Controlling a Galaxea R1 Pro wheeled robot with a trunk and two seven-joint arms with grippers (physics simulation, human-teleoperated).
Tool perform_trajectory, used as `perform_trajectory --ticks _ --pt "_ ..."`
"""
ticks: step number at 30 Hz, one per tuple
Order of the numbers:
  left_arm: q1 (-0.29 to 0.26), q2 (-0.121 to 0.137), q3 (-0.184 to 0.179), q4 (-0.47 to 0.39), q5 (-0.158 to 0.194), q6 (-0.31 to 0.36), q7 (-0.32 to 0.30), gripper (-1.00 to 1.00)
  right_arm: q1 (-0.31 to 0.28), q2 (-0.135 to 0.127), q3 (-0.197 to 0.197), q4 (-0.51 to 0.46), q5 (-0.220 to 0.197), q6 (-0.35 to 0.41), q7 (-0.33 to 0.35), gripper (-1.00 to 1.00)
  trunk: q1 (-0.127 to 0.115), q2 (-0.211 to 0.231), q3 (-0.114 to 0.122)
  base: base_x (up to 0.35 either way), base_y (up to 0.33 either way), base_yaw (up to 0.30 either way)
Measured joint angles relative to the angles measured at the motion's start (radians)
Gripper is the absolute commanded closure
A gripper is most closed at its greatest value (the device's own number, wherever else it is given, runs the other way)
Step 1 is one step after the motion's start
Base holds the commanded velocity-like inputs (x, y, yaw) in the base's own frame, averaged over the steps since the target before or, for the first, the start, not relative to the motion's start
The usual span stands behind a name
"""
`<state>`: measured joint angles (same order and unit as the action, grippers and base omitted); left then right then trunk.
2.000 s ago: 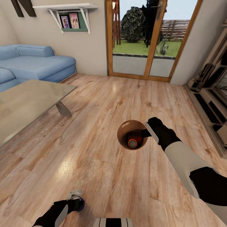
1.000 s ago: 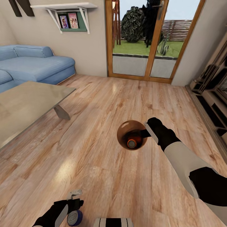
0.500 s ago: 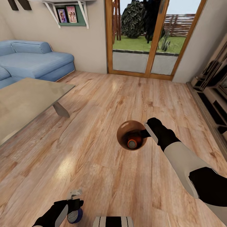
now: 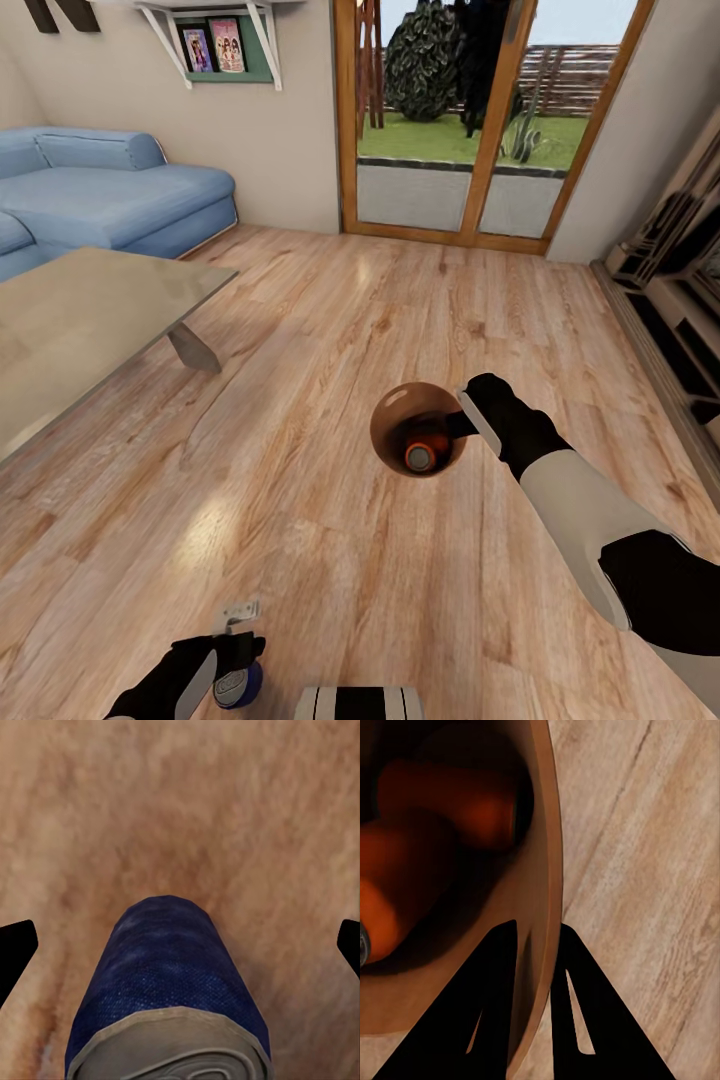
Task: Put the three can of soda from the living room inside the tash can in the kitchen.
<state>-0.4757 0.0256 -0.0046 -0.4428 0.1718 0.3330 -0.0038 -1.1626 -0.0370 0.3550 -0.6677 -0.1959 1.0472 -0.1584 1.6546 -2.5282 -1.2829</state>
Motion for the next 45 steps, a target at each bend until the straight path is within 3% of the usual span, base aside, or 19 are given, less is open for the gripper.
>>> perform_trajectory --ticks 21,32,45 --pt "0.004 -0.007 0.001 0.004 0.0 -0.001 0.002 -1.0 0.0 0.001 0.0 0.001 0.0 0.0 -0.001 1.0 0.0 0.0 0.0 0.0 0.0 0.0" --pt "0.005 -0.007 0.002 0.103 0.002 -0.055 0.001 -1.0 0.0 0.002 0.002 0.001 0.0 0.0 -0.001 1.0 0.0 0.0 0.0 0.0 0.0 0.0" --pt "0.005 -0.007 0.002 0.117 0.004 -0.068 0.001 -1.0 0.0 0.003 0.003 0.001 0.001 0.0 -0.001 1.0 0.0 0.0 0.0 0.0 0.0 0.0"
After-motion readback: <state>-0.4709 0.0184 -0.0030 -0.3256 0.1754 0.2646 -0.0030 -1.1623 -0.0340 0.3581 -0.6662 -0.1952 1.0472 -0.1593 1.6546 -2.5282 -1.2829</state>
